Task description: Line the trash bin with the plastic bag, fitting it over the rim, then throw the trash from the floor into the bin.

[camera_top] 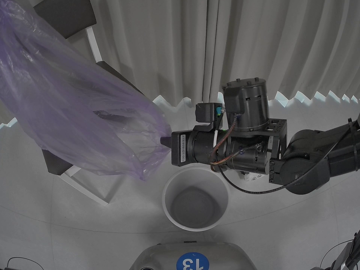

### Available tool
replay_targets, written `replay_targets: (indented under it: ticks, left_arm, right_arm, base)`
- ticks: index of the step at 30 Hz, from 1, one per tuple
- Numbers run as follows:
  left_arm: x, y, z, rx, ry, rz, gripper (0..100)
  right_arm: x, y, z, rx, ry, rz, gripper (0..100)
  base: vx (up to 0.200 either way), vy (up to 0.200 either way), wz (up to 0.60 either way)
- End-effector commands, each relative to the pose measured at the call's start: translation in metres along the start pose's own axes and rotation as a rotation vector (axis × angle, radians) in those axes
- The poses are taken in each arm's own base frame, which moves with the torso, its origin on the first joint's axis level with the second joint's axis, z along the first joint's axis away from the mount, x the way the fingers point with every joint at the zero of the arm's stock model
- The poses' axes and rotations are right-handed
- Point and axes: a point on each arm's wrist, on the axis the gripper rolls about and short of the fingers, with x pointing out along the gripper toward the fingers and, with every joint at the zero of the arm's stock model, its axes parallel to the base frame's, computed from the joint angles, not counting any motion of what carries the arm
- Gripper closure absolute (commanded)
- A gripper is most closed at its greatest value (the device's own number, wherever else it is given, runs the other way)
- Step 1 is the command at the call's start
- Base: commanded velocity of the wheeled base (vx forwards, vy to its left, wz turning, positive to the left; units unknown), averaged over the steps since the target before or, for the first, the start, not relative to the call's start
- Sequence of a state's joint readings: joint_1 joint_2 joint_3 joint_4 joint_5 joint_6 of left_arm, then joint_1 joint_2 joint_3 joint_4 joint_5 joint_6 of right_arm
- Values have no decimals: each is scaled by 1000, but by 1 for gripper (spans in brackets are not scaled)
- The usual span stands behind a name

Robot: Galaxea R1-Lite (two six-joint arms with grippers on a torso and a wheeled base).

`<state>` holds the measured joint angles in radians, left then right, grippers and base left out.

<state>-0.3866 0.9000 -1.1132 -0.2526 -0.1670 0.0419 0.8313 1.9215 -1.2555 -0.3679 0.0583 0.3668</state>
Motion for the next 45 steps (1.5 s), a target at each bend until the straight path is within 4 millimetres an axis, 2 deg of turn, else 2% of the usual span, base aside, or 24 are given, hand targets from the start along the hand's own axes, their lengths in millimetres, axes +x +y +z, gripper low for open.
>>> replay_targets:
  ticks: [1, 11, 17, 25, 35, 45]
  left_arm:
    - [1, 0, -3, 1, 12, 1, 100]
    - [9, 0, -20, -14, 80, -6, 100]
    - [11, -2, -45, 19, 164, -27, 100]
    - [13, -9, -78, 17, 303, -66, 100]
    - [4, -15, -119, -6, 474, -68, 100]
    - [-6, -18, -138, -34, 539, -54, 100]
  right_arm:
    - [-18, 8, 5, -11, -17, 9, 100]
    - [-82, 13, 13, -77, 54, -105, 100]
    - [-120, 7, 15, -128, 63, -173, 100]
    - [-158, -8, 10, -128, 80, -243, 100]
    - [-185, -25, 2, -131, 124, -327, 100]
    - [-192, -36, -2, -101, 130, -376, 100]
  base:
    - [0, 0, 0]
    - [0, 0, 0]
    - [0, 0, 0]
    - [0, 0, 0]
    - [0, 0, 0]
    - [0, 0, 0]
